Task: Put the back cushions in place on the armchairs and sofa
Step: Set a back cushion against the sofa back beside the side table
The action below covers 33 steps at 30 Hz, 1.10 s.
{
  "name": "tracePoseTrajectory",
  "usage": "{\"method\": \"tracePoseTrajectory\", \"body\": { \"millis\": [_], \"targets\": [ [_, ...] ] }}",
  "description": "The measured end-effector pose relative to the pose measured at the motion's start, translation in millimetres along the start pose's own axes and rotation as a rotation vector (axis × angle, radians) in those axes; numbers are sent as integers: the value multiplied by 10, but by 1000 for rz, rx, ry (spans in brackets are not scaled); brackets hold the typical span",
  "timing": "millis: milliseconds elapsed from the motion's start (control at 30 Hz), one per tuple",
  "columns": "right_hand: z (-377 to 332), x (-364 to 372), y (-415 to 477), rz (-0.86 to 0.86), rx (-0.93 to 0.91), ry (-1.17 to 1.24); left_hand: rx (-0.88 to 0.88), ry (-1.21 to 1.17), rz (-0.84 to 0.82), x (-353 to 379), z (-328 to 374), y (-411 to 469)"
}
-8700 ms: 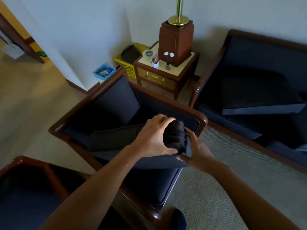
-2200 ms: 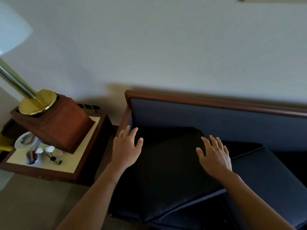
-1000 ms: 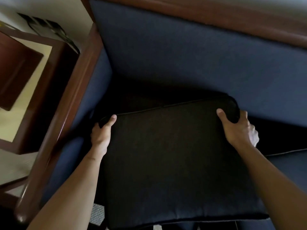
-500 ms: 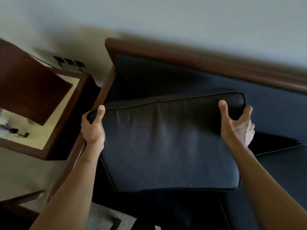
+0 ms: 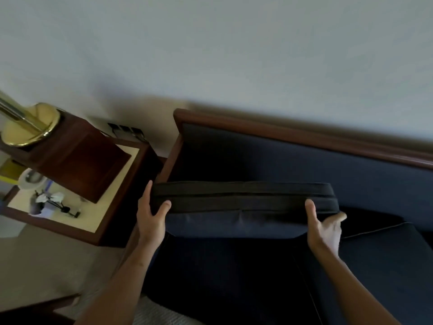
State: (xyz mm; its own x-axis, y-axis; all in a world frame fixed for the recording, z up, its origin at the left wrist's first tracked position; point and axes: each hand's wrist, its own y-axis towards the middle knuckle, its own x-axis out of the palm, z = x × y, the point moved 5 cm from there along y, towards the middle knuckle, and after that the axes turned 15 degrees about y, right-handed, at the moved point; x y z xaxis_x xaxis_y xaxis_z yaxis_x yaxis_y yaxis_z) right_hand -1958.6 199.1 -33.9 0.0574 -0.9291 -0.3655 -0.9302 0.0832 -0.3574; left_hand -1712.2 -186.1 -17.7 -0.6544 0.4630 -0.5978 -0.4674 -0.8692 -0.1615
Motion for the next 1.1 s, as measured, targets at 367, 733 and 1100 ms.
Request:
{"method": "tracePoseTrajectory", "body": {
  "millis": [367,733,1100],
  "targets": [
    [-455,668,-549,-510,-700,-922,218,550,-479,-301,-181,30],
    [-732,1114,-817,-538,-918,-970,254,454,-324,-278,99,-36],
    [-1054,302,-405,-453,-740,-399,829,529,-316,-586,2473,-374]
  ]
}}
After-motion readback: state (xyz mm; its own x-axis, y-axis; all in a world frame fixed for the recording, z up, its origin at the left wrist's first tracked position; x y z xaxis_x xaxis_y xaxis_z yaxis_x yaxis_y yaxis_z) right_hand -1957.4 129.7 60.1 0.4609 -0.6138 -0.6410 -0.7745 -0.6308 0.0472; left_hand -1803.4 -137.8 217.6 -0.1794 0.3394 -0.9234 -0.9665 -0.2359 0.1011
